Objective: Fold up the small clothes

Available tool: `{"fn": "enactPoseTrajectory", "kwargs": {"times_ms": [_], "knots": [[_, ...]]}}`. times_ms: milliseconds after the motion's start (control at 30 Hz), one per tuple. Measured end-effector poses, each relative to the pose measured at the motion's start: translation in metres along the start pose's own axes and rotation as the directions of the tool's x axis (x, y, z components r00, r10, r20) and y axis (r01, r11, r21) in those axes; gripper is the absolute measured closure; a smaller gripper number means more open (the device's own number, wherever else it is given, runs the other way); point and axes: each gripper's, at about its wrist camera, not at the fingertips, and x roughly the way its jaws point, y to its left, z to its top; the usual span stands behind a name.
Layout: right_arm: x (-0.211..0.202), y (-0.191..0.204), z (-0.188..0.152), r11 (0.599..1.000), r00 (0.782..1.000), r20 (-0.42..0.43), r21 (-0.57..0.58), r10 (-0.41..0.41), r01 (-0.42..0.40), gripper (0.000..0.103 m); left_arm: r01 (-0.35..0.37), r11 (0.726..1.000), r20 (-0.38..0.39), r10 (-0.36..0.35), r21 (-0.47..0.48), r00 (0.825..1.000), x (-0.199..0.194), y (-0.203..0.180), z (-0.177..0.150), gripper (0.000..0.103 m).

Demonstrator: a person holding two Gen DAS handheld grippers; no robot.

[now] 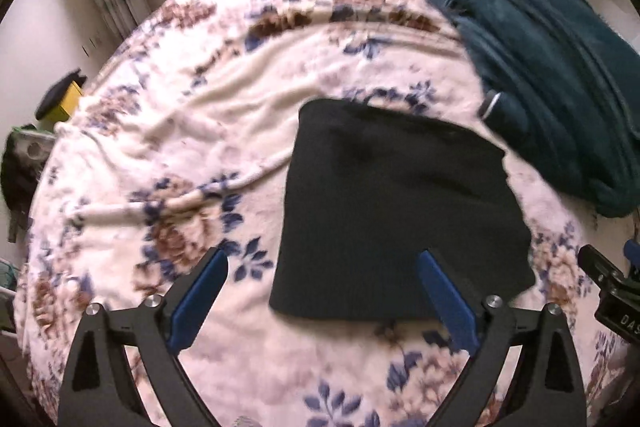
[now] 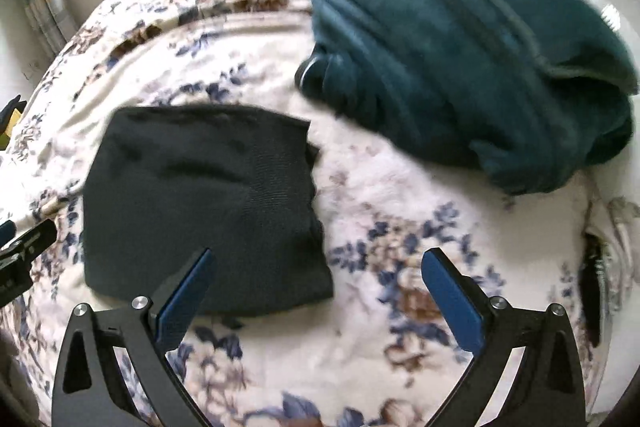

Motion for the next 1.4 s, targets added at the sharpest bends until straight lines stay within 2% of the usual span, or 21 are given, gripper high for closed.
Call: {"fn": "enactPoseTrajectory", "kwargs": {"times_ms": [133,367,733,900,1133,1400], "knots": [[-0.061,-0.008,-0.01,1.0,0.999,0.042,0.0,-0.012,0.012,0.0,-0.017,1.0,0.048,0.017,-0.006,0.999,-0.054,-0.004,-0.005,0.005],[-0.181,-0.028,-0.034,1.0,0.992,0.126,0.007,-0.003,0.002,0.0,0.003,1.0,0.115,-0.003,0.001,0.993,-0.152,-0.016,-0.022,0.005],[-0.375,-0.052,-0.09,1.0,0.962,0.272,-0.013,0.012,-0.008,0.0,0.019,1.0,0.211,-0.015,-0.014,0.977,-0.306,-0.017,-0.07,0.005],[-0.448,-0.062,-0.119,0.999,0.949,0.314,-0.025,0.036,-0.03,0.0,0.025,1.0,0.272,-0.022,-0.006,0.962,-0.376,-0.018,-0.097,0.005],[-0.535,-0.076,-0.154,0.998,0.929,0.365,-0.041,0.059,-0.047,0.0,0.026,1.0,0.321,-0.025,-0.001,0.947,-0.437,-0.018,-0.122,0.005],[-0.588,-0.086,-0.184,0.996,0.919,0.386,-0.043,0.087,-0.077,0.0,0.02,1.0,0.36,-0.013,-0.016,0.933,-0.475,-0.017,-0.142,0.005]]}}
